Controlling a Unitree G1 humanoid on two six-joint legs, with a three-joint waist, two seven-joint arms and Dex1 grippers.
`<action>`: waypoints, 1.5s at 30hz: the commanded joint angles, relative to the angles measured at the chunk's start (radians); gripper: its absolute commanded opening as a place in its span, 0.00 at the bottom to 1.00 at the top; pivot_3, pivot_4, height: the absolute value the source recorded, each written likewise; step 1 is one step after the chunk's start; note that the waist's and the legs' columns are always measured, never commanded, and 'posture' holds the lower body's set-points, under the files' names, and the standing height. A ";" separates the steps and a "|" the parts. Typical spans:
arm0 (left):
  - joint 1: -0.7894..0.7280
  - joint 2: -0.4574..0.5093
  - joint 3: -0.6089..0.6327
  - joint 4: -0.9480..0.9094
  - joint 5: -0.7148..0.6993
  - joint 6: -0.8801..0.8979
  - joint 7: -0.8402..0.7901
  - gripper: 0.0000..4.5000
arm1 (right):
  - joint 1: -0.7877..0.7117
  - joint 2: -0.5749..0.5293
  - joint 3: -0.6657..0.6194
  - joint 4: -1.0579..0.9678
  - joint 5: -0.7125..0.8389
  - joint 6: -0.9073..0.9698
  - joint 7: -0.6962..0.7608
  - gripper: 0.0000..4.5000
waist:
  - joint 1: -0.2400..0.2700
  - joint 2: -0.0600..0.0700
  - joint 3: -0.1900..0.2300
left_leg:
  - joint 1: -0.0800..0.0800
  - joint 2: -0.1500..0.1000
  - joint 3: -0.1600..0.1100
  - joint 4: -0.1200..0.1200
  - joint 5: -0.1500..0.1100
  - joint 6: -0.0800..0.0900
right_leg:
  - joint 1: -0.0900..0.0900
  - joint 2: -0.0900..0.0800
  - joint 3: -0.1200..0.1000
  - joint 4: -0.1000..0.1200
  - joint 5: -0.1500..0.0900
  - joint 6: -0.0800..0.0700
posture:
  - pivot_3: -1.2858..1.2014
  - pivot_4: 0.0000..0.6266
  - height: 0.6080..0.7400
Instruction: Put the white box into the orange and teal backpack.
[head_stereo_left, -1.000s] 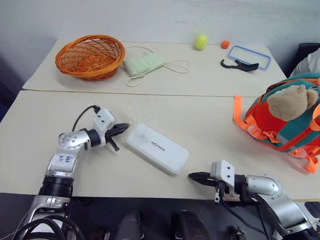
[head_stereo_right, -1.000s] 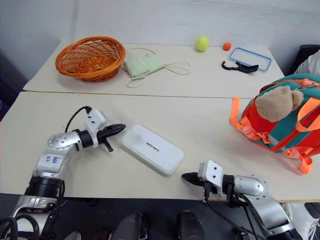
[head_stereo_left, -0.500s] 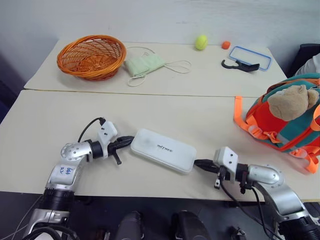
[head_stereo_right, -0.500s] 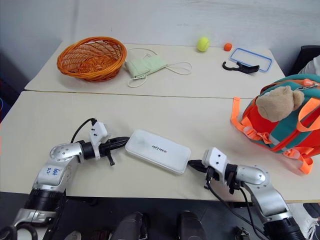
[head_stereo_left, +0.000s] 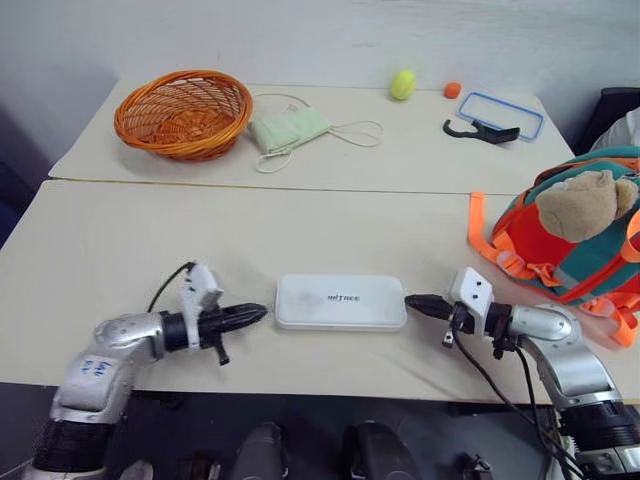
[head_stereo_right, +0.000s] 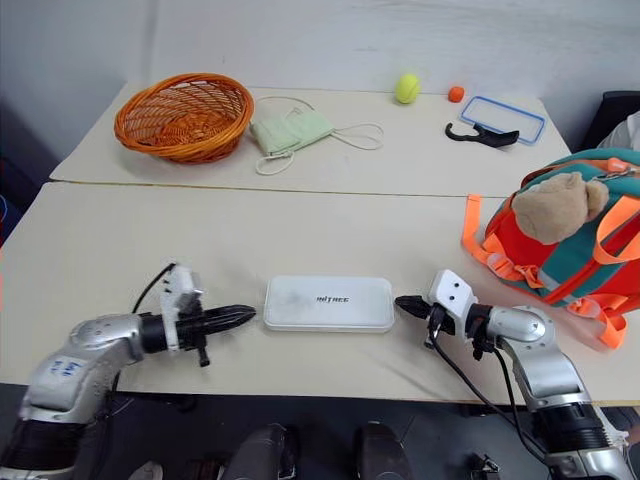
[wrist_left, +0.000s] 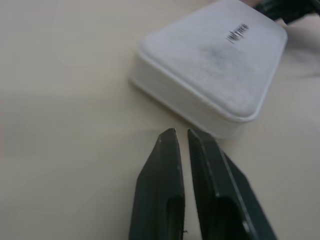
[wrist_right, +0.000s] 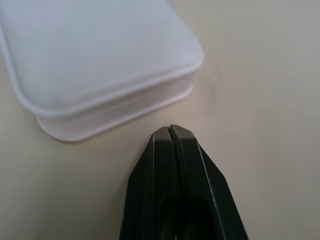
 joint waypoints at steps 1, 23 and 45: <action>-0.053 0.012 0.144 0.022 -0.180 0.201 0.062 0.33 | -0.017 -0.038 -0.041 0.029 0.002 -0.019 0.013 0.00 | 0.001 0.000 0.000 | 0.000 0.000 0.000 0.000 0.000 0.000 | 0.000 0.000 0.000 0.000 0.000 0.000 | 0.52 0.24 1.00; -0.554 0.030 -0.142 0.512 -0.181 0.862 0.037 0.99 | -0.105 -0.041 0.035 0.111 -0.019 -0.118 0.163 0.00 | 0.001 0.000 0.000 | -0.001 0.000 0.001 0.002 0.001 -0.002 | -0.002 0.002 0.001 0.002 0.000 0.000 | 0.52 0.24 1.00; -0.722 -0.150 -0.220 0.700 -0.316 0.899 0.141 0.91 | -0.126 0.090 0.128 0.040 -0.063 -0.087 0.112 0.00 | 0.010 0.000 0.000 | 0.000 -0.001 0.000 0.003 0.001 -0.002 | 0.000 0.001 0.001 0.003 0.000 0.000 | 0.52 0.24 1.00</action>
